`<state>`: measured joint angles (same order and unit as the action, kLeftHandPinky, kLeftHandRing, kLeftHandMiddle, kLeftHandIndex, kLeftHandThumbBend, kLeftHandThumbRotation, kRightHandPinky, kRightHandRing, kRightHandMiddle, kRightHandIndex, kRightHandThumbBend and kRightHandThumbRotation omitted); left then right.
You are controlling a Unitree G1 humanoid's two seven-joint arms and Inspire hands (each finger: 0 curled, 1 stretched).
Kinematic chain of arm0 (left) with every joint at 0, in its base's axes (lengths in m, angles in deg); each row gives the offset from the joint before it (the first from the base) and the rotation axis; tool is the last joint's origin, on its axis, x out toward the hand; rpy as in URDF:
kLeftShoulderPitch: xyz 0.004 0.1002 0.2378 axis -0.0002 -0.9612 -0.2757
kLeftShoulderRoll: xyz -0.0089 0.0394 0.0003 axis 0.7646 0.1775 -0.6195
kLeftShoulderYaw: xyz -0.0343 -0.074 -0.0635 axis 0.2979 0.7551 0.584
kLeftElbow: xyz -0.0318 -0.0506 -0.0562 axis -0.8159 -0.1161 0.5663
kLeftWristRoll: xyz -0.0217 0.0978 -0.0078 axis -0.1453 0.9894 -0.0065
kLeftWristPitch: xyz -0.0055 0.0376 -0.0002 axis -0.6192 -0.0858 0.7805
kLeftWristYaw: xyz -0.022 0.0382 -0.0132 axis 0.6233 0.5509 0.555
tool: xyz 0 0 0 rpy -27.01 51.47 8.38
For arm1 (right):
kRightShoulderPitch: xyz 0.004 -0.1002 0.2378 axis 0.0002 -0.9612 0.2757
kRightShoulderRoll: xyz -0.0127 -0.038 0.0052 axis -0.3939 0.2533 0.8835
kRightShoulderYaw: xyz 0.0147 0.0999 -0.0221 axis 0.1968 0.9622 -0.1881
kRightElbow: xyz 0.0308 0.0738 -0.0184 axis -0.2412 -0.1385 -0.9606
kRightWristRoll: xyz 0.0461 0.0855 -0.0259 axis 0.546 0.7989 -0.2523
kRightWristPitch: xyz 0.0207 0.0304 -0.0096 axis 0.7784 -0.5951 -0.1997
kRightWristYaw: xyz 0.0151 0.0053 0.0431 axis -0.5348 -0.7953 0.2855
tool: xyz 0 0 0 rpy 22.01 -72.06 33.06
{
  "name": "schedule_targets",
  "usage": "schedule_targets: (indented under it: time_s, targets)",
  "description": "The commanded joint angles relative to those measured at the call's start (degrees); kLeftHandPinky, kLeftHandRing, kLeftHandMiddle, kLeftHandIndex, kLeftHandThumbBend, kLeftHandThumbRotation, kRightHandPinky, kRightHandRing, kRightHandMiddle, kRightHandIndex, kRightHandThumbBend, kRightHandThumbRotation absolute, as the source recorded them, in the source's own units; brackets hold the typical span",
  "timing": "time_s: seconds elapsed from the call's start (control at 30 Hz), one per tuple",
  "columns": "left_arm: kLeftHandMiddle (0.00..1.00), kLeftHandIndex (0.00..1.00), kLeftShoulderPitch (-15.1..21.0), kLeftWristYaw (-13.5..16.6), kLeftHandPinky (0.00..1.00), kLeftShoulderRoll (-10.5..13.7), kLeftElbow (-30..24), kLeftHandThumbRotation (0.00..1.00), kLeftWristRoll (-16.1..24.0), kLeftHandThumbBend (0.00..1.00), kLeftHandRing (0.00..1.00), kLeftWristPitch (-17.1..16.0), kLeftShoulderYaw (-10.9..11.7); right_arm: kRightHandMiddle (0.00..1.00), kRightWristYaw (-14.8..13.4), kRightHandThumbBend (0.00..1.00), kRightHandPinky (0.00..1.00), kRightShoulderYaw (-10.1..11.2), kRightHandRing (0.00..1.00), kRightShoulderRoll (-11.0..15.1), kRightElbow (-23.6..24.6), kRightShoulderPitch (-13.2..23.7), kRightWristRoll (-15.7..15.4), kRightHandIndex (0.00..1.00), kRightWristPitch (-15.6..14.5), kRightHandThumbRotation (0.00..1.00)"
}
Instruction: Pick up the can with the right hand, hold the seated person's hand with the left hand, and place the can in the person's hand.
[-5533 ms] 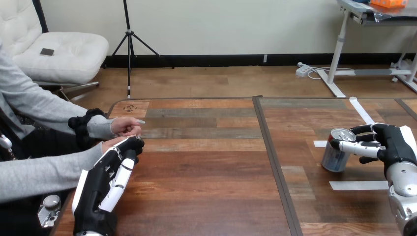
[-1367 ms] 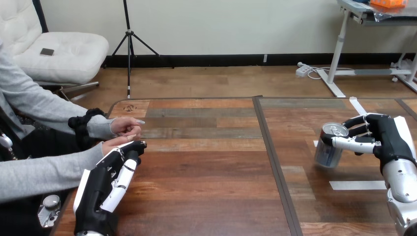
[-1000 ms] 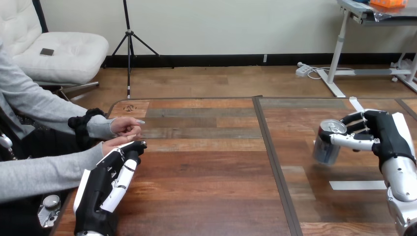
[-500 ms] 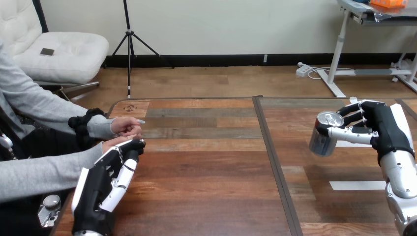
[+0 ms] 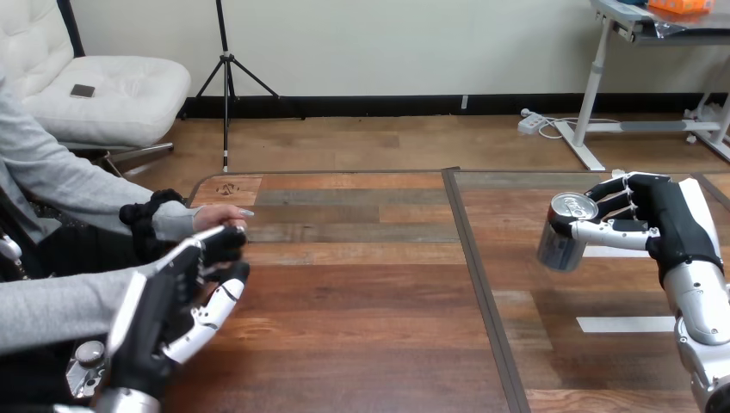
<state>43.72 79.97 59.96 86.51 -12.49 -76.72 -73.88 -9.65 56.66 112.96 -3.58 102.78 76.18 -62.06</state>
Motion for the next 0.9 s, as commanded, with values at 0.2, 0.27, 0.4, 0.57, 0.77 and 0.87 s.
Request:
schedule_targets:
  time_s: [0.2, 0.27, 0.4, 0.57, 0.77, 0.87]
  targets:
    - [0.78, 0.78, 3.66, 5.67, 0.56, 7.86, -14.14, 0.45, 9.02, 0.92, 0.72, 1.40, 0.78, 0.44, 0.16, 0.82, 0.37, 0.90, 0.39, 0.67, 3.44, 4.33, 1.19, 0.43, 3.43, 0.00]
    - [0.79, 0.78, 3.35, 6.34, 0.56, 8.40, -16.14, 0.44, 10.00, 0.95, 0.73, 2.27, 0.87, 0.44, 0.13, 0.82, 0.37, 0.83, 0.39, 0.69, 3.44, 4.33, 1.10, 0.43, 3.58, 0.00]
    - [0.80, 0.78, 3.51, 7.23, 0.56, 10.20, -20.48, 0.41, 12.14, 0.98, 0.75, 4.64, 1.47, 0.43, 0.44, 0.82, 0.38, 1.04, 0.39, 0.49, 3.29, 4.40, 1.41, 0.43, 3.58, 0.00]
    - [0.81, 0.78, 3.98, 7.01, 0.58, 11.46, -23.74, 0.39, 12.34, 1.00, 0.77, 7.89, 1.84, 0.43, 0.25, 0.82, 0.38, 0.89, 0.39, 0.46, 3.23, 4.54, 1.20, 0.43, 3.24, 0.00]
    - [0.81, 0.75, 5.80, 9.74, 0.59, 13.15, -23.19, 0.36, 15.43, 1.00, 0.78, 8.09, 2.05, 0.43, 0.18, 0.82, 0.37, 0.89, 0.39, 0.41, 3.15, 4.58, 1.17, 0.43, 3.33, 0.00]
    - [0.80, 0.74, 6.93, 11.06, 0.59, 14.32, -22.05, 0.35, 16.94, 1.00, 0.77, 7.89, 1.71, 0.43, 0.14, 0.82, 0.37, 0.87, 0.39, 0.42, 3.10, 4.63, 1.13, 0.43, 3.20, 0.00]
